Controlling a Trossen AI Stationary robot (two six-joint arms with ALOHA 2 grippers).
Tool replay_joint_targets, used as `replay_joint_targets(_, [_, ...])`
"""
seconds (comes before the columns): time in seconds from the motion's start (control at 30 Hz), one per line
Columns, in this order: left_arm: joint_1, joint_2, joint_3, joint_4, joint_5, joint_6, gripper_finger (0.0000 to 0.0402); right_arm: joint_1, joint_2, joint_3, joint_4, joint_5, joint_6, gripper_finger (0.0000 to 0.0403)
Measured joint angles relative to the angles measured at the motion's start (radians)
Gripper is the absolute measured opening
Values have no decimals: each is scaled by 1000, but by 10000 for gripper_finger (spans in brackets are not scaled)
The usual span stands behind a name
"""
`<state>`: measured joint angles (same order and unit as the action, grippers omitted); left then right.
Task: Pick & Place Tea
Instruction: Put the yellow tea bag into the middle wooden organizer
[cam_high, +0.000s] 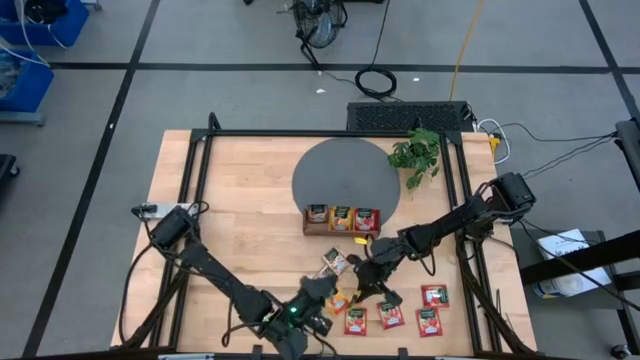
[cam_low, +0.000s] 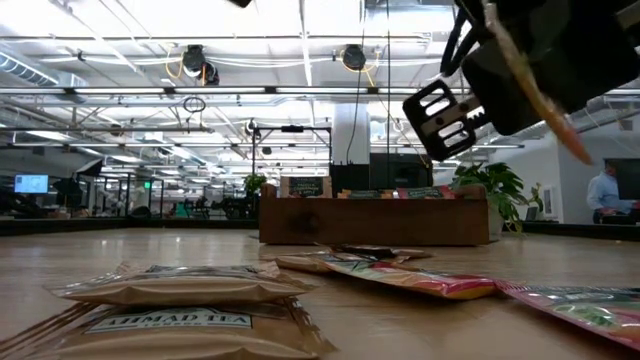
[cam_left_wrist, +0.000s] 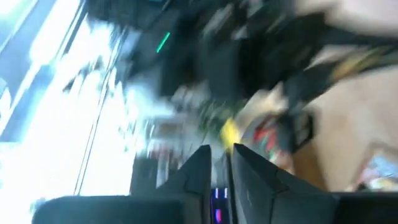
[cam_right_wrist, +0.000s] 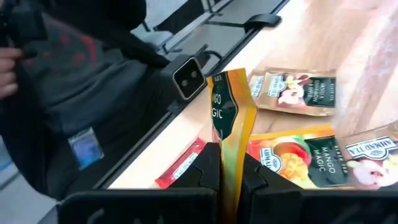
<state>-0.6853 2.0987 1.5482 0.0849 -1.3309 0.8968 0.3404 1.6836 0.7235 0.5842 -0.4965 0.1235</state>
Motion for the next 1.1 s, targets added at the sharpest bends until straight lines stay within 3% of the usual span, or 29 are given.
replay_joint_targets(0.07, [-14, 0, 0, -86, -53, -65, 51, -1, -6, -6, 3, 1, -15, 1])
replay_joint_targets(0.13, [-34, -2, 0, -194, -10, -144, 36, -11, -16, -27, 31, 34, -21, 1])
replay_joint_targets(0.3, [-41, -119, -1, -513, 391, -521, 6, -49, -50, -148, 183, 63, -37, 0])
replay_joint_targets(0.4, [5, -210, -18, -545, 610, -692, 7, -72, -63, -221, 330, 66, -40, 0])
replay_joint_targets(0.57, [108, -329, -191, -214, 969, -734, 9, -82, -63, -278, 446, 203, -121, 0])
replay_joint_targets(0.67, [152, -374, -351, 56, 1097, -715, 4, -73, -63, -288, 444, 268, -177, 0])
replay_joint_targets(0.93, [193, -455, -826, 808, 1053, -687, 4, -51, -70, -358, 554, 292, -189, 0])
replay_joint_targets(1.03, [206, -456, -927, 1005, 1032, -732, 12, -50, -77, -392, 616, 351, -185, 0])
replay_joint_targets(1.1, [210, -456, -961, 1045, 1043, -754, 18, -51, -80, -404, 643, 408, -166, 0])
